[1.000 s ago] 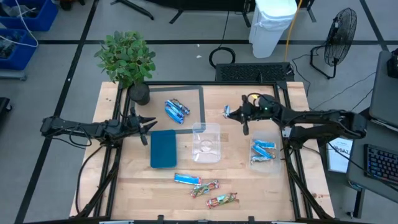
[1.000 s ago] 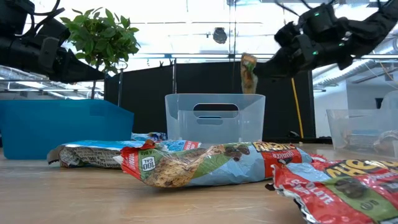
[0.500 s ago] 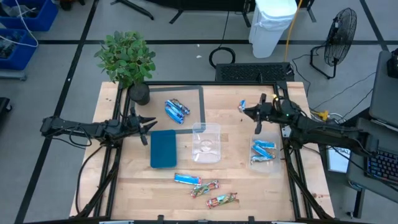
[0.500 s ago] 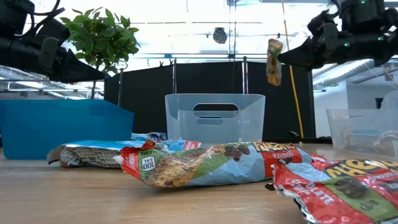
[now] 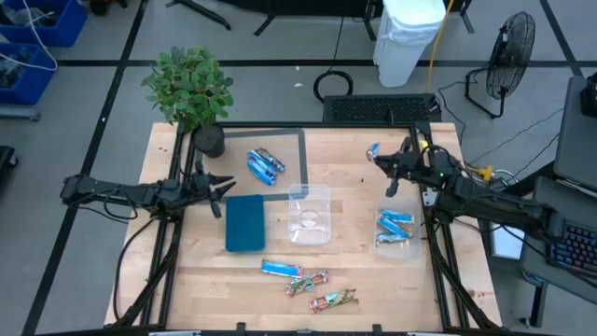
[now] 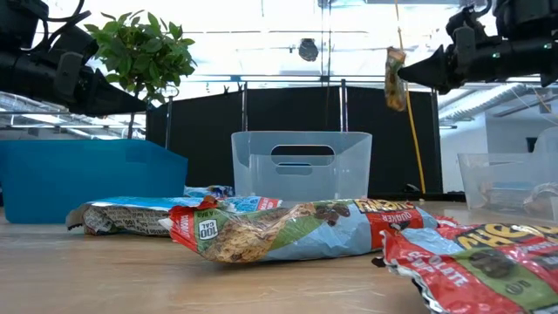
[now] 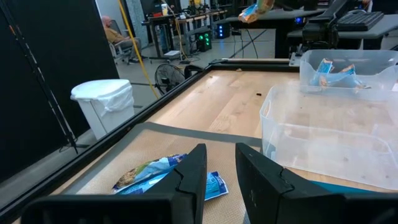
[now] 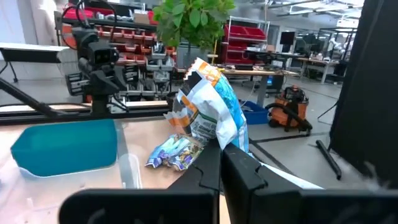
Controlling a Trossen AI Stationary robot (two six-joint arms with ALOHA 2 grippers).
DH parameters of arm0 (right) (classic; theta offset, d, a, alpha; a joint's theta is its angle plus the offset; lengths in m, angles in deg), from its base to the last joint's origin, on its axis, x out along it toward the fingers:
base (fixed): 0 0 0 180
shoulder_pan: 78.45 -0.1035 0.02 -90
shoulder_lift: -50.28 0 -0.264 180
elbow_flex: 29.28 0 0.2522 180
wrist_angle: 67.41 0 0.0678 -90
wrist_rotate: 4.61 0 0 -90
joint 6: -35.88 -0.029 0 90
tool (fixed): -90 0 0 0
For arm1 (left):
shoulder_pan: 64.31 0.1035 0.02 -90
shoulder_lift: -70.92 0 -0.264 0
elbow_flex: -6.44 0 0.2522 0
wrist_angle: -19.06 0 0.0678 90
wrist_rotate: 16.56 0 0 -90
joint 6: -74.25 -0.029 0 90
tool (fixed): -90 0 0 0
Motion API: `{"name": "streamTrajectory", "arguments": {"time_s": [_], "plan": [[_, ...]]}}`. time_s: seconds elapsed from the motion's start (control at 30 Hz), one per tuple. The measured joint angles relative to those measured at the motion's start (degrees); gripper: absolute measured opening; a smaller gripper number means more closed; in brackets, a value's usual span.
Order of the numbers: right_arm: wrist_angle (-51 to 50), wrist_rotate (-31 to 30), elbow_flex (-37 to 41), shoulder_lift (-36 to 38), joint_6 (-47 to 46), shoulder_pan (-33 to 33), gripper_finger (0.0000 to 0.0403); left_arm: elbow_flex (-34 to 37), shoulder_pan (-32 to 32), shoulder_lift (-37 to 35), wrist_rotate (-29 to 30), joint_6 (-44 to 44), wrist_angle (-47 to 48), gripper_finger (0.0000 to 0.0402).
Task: Pick and place Granola Bars by type
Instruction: Put the yellow granola bar into the right transparent bin
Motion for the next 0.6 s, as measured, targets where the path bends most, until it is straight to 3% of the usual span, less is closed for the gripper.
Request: {"name": "streamTrajectory", "arguments": {"time_s": [0.37, 0.6], "plan": [[-0.6, 0.0, -1.4, 5.2, -0.9, 0.0, 0.0, 0.0, 0.0, 0.0, 0.0, 0.0, 0.0, 0.0093], [-6.5, -0.4, -5.0, 6.1, -1.7, 0.0, 0.0, 0.0, 0.0, 0.0, 0.0, 0.0, 0.0, 0.0093]]}}
